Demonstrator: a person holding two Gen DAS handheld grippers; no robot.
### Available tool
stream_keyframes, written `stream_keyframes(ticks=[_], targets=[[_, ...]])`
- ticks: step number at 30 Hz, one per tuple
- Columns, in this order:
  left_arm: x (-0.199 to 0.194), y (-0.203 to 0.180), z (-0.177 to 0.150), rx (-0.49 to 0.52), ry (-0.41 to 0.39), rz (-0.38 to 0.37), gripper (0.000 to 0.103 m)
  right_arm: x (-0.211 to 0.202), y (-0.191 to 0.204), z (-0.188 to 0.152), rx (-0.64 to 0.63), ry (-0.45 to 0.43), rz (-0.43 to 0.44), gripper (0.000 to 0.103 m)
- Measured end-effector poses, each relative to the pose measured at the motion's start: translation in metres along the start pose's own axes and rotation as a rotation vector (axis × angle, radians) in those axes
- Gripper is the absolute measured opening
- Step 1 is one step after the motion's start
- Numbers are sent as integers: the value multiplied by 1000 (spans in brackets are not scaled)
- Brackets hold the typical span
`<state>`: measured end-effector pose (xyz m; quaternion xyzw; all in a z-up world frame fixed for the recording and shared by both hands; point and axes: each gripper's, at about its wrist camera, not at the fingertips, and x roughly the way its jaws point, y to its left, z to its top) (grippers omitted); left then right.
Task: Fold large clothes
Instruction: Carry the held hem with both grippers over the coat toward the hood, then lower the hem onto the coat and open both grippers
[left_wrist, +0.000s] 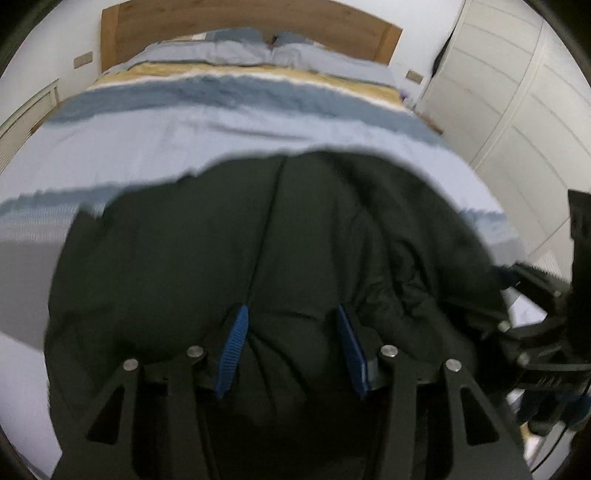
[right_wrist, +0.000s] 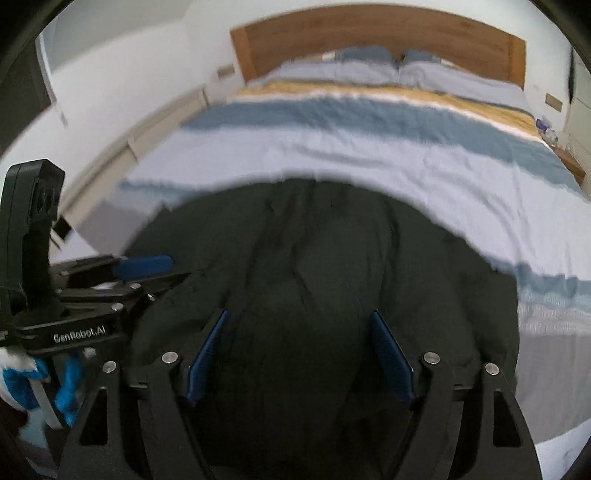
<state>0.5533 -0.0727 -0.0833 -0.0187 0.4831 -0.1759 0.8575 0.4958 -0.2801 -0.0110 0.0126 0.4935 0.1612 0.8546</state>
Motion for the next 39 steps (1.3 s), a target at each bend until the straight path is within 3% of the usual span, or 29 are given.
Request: stream_keyframes(ticks=[6,10,17,24,28,32,35,39], targets=[[23,-6,-50,112,-48,65,49,29,-9,-51,-31,35,-27,77],[24,-7,-51,102,-37,67,49,34,-9,-64,-56,54,-52,77],[-15,-4,-32,78,-33,27,52,2,-9,-51,-51,103,-30,78],[-41,8,18,3,-139,8,58,-29,-1,-1,-103,-32,-12,79],[-16,4,51,32,-134,38,58,-12,-1,33,-111,-73,-25,79],[24,9,55,45,-61,72,58,26,-9,52,-79,-38,-44,79],[46,26,40,22,-19,84,58,54,-21,47,-48,27,-55,79],[47,36,23,-2,-23,63,58,72,-38,21,-45,90,-58,80]])
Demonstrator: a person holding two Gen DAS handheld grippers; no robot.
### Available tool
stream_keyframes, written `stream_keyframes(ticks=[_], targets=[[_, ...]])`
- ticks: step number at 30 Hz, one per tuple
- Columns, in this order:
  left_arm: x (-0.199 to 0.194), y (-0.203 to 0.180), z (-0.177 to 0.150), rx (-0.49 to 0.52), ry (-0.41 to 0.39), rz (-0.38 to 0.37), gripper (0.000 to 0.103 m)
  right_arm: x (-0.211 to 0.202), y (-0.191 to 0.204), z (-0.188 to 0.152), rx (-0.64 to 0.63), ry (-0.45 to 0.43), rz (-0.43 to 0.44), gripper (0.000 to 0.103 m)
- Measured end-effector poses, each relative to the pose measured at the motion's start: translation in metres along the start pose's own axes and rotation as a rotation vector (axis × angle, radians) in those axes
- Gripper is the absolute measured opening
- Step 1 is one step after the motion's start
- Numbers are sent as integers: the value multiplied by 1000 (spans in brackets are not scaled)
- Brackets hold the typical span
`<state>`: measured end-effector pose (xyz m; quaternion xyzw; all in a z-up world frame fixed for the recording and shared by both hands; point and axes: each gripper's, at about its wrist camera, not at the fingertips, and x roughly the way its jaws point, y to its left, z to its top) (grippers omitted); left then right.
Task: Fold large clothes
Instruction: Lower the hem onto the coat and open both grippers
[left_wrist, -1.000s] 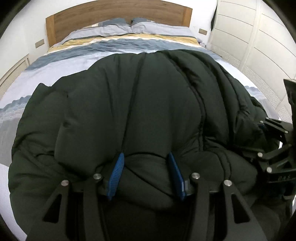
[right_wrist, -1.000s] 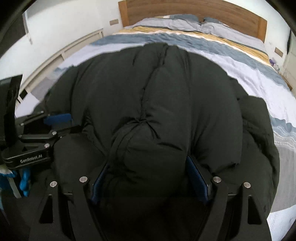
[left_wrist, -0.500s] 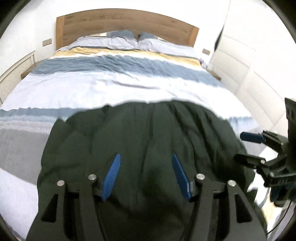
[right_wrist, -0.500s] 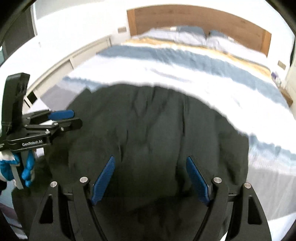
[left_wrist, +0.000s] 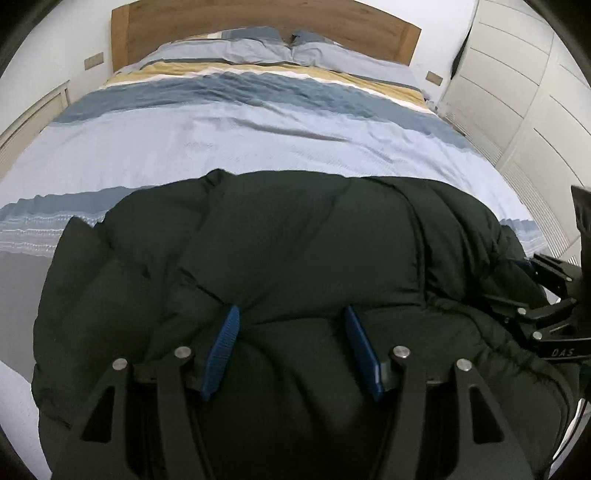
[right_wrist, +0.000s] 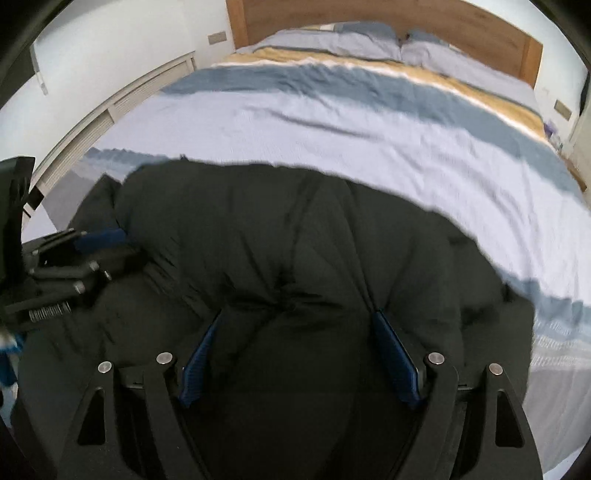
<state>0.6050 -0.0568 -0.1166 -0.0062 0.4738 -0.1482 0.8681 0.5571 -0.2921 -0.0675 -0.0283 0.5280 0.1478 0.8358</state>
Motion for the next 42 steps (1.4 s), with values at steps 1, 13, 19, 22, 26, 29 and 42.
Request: stream_keyframes(ticks=[1,13,19,22,26,29,42], targets=[[-2,-2,-1,5,1,4,58,-2,-2,-6,6,1,1,80],[-57,-20,-59,29,-35,16,63,-51,14,-62,6,-8,-16,80],[-88,-29,-70,21,-34,28,63,-61,14,-78,75,24,-48,79],[-110,-32,-82,12,-33,36,64,-75,18,-85,105,30,-53,79],[-141,-35,-98,3,-22,64,64,-104,26,-96,117,26,-58,79],[-162,-37,-111,-3,-11,82,65,-128,34,-108,106,23,-71,80],[-236,-45,-141,22,-8,118,66,-208,37,-165,171,36,-107,88]])
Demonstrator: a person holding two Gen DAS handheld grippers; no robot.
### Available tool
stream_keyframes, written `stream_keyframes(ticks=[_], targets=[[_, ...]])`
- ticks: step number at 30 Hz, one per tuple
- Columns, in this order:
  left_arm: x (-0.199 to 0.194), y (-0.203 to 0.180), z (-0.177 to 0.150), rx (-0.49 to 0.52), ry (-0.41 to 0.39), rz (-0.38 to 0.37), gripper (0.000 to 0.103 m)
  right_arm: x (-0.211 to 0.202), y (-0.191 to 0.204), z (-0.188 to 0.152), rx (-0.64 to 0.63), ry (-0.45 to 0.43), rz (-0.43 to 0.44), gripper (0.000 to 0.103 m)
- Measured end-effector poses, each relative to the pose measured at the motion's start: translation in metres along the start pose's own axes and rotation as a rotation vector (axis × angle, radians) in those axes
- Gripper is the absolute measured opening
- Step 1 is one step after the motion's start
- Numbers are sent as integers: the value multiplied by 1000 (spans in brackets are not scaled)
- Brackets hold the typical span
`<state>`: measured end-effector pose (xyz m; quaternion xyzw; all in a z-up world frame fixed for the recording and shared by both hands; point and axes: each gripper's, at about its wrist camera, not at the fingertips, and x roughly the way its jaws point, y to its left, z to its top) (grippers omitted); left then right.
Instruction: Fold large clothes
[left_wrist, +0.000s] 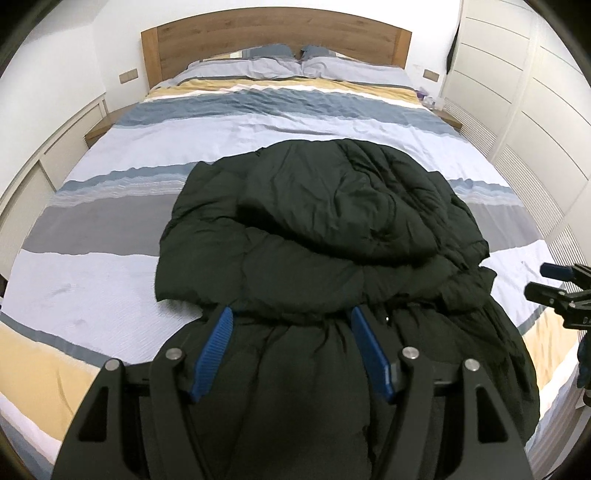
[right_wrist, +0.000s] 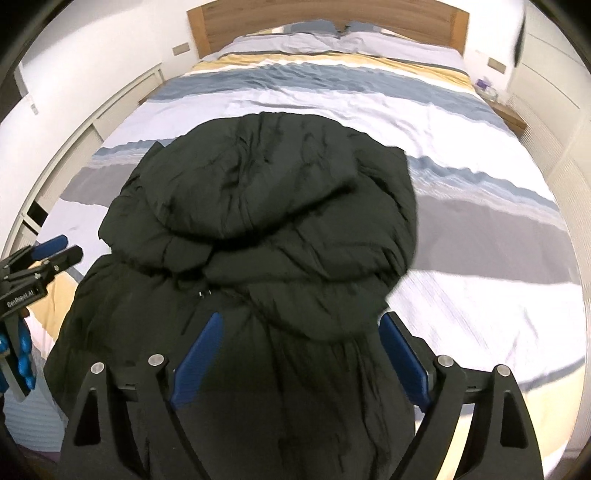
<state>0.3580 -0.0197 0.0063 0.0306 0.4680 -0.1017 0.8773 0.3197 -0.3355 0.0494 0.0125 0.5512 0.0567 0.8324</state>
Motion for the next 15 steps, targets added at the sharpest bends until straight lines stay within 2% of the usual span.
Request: stream_keyframes(ticks=[7,15], targets=[[-18,5,-2,12,-15,12,66,-26,-17,-24,55,4,-35,93],[-29,15,-14,23,-19,-3,66,-40,-27,-40,83,11,-64,93]])
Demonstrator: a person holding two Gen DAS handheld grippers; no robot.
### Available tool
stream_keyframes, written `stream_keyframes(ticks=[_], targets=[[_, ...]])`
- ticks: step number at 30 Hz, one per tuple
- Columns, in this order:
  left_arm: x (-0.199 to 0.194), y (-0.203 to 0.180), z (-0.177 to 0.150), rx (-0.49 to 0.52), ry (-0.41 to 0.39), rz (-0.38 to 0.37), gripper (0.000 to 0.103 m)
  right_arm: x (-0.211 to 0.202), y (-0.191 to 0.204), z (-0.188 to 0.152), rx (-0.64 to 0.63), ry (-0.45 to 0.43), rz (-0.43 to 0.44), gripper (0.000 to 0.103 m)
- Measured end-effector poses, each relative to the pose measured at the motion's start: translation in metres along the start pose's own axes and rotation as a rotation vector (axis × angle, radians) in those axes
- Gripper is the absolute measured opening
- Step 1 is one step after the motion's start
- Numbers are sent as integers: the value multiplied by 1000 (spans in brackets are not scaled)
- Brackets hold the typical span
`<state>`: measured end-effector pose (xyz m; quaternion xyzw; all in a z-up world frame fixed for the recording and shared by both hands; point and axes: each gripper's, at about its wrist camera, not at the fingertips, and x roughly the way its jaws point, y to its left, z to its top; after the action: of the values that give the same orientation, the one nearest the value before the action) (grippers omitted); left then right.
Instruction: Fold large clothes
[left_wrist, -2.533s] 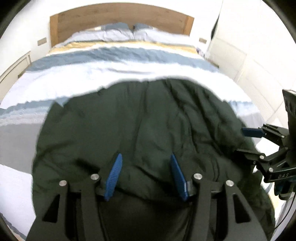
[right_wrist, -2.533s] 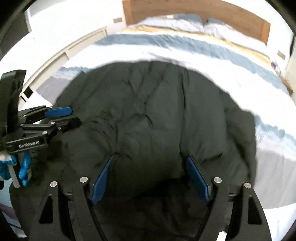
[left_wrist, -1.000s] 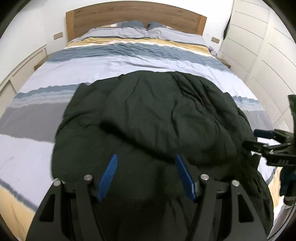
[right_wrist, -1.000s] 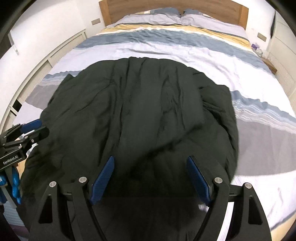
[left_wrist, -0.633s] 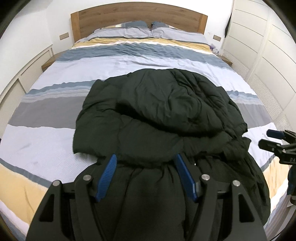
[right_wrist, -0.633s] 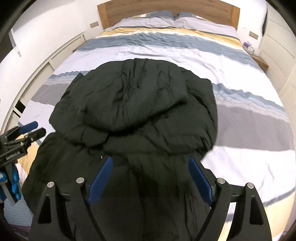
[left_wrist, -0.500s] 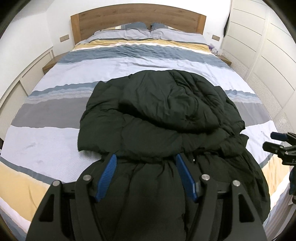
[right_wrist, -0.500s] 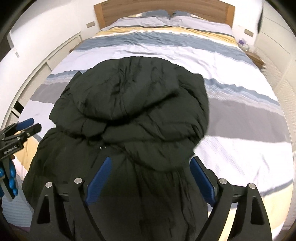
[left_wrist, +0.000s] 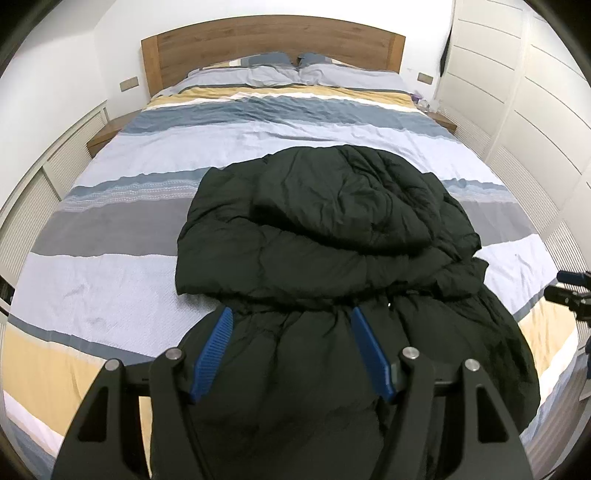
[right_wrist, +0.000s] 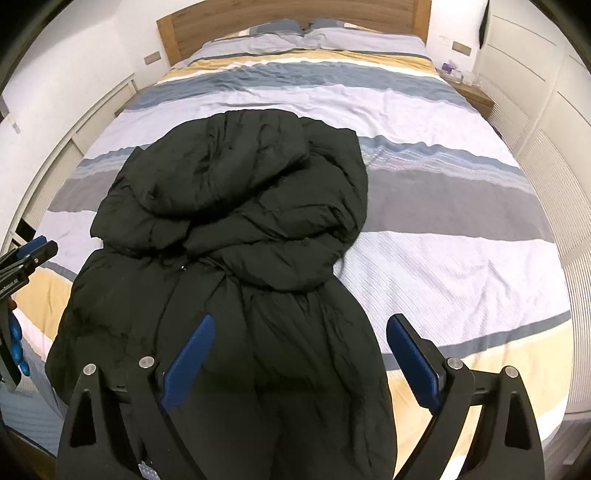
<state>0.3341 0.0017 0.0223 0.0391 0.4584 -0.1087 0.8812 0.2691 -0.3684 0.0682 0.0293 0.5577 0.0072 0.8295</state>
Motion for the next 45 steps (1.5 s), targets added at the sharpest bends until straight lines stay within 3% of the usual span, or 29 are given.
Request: stream_keyframes(ticks=[5,13,21,30,38,45], targets=[[0,20,-20,-13,56,27,66,-6,-12,-10,16,12,-21,94],[-12,70,-52,-79,77,106,80,-17,-38,-30,70,29,-70,95],[-31,129,-75,-175,105,215,81,-25,-56,-50,111,46,-105,95],[-44,172,-99,-256,157,272,81,-37,-66,-58,128,51,-124,95],[-38,173,-107,-259,179,236,81,-36,-77,-65,162,69,-143,95],[-13,174,-142,-317,287,95,81,-26,-84,-83,176,126,-137,95]])
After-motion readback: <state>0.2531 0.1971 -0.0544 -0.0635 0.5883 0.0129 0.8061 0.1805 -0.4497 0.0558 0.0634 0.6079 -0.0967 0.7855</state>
